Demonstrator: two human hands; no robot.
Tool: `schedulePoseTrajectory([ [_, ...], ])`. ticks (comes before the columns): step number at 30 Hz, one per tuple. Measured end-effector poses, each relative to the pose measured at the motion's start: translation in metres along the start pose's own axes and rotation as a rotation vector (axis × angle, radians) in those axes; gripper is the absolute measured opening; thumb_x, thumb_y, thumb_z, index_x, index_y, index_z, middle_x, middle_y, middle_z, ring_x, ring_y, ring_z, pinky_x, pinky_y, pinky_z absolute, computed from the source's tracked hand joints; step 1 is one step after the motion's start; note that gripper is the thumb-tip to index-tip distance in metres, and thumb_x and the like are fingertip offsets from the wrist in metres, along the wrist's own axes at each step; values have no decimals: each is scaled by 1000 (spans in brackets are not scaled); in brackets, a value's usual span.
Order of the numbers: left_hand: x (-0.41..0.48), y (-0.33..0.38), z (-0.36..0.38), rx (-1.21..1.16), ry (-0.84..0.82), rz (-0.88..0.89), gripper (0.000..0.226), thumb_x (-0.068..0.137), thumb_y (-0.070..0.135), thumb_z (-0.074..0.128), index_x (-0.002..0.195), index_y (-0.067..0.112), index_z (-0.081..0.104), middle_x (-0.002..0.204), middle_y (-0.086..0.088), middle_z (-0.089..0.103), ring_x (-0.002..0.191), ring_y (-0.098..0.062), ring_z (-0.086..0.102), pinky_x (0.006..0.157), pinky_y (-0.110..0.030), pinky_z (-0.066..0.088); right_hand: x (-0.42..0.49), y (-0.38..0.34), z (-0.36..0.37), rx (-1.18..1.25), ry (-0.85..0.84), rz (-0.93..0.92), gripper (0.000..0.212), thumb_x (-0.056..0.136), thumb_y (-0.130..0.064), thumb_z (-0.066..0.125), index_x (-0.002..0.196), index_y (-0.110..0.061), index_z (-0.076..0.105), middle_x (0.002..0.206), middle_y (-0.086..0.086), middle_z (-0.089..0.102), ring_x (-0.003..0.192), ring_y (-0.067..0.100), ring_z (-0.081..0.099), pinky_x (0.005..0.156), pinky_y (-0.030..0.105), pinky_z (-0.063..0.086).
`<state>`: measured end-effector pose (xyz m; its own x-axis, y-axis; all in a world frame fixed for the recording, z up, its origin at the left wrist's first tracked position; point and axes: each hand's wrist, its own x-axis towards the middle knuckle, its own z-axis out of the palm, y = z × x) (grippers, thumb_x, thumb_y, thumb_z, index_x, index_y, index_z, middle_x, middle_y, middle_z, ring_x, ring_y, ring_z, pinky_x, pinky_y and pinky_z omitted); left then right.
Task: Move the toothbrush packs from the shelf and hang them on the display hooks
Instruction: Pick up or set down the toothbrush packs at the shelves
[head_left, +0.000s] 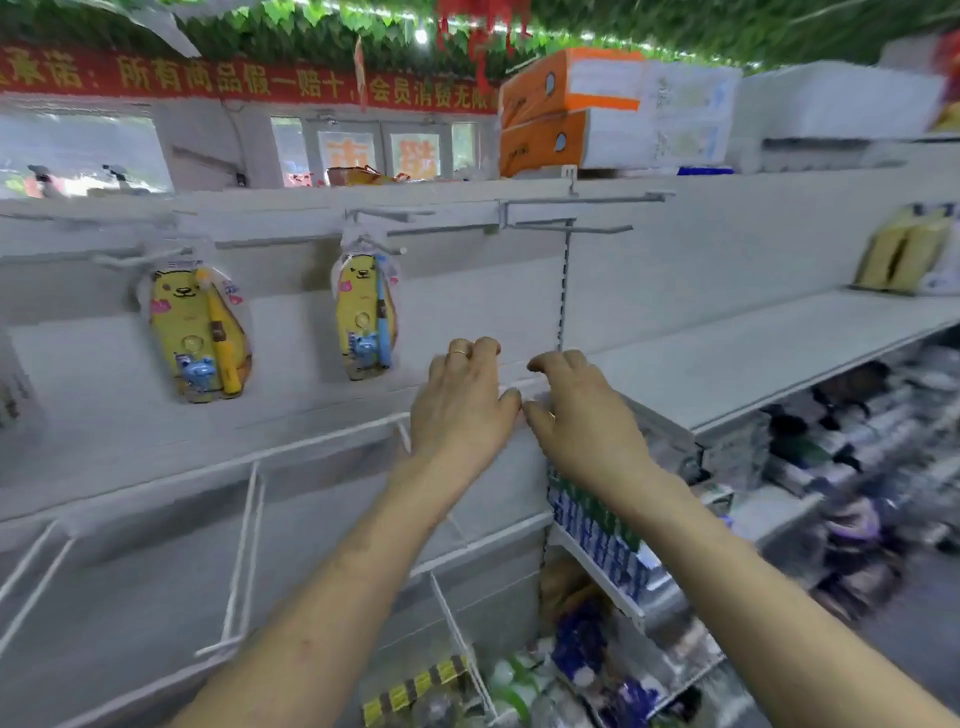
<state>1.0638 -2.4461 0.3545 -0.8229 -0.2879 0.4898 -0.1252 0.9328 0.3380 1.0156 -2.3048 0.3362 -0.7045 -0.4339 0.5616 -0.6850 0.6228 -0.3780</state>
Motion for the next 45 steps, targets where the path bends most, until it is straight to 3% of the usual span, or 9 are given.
schedulePoseTrajectory([
  [9, -81, 175, 115, -92, -94, 476, 50, 97, 41, 64, 139, 18, 50, 136, -9, 53, 121, -34, 53, 92, -47, 49, -158, 136, -114, -416, 165, 302, 31, 92, -14, 66, 121, -10, 58, 118, 10, 58, 103, 34, 57, 78, 47, 53],
  [14, -125, 279, 172, -96, -150, 599, 57, 90, 43, 71, 139, 20, 51, 138, -6, 54, 122, -33, 55, 88, -47, 50, -246, 211, -184, -631, 161, 471, 35, 88, -17, 64, 122, -13, 60, 118, 8, 59, 103, 32, 57, 78, 43, 53],
  [19, -170, 398, 224, -148, -257, 694, 60, 83, 38, 76, 135, 15, 57, 132, -12, 59, 117, -38, 59, 87, -52, 55, -338, 287, -247, -697, 155, 682, 38, 85, -18, 68, 122, -14, 61, 117, 7, 59, 104, 31, 58, 81, 44, 54],
  [26, -224, 541, 277, -197, -344, 891, 59, 79, 40, 78, 130, 16, 59, 131, -10, 60, 110, -37, 60, 77, -48, 55, -439, 371, -322, -711, 188, 899, 45, 89, -23, 75, 130, -13, 60, 122, 8, 61, 111, 33, 60, 86, 45, 54],
  [35, -225, 661, 390, -227, -407, 1025, 56, 81, 46, 76, 129, 20, 61, 137, -3, 61, 116, -33, 60, 81, -46, 52, -489, 501, -356, -686, 215, 1069, 55, 92, -19, 72, 143, -9, 56, 147, 10, 57, 138, 30, 53, 110, 47, 49],
  [45, -114, 846, 550, -366, -512, 1101, 56, 82, 40, 82, 129, 16, 63, 135, -7, 62, 114, -38, 62, 79, -48, 53, -430, 715, -441, -753, 323, 1236, 53, 98, -24, 60, 149, -18, 48, 148, 3, 52, 136, 26, 49, 108, 45, 45],
])
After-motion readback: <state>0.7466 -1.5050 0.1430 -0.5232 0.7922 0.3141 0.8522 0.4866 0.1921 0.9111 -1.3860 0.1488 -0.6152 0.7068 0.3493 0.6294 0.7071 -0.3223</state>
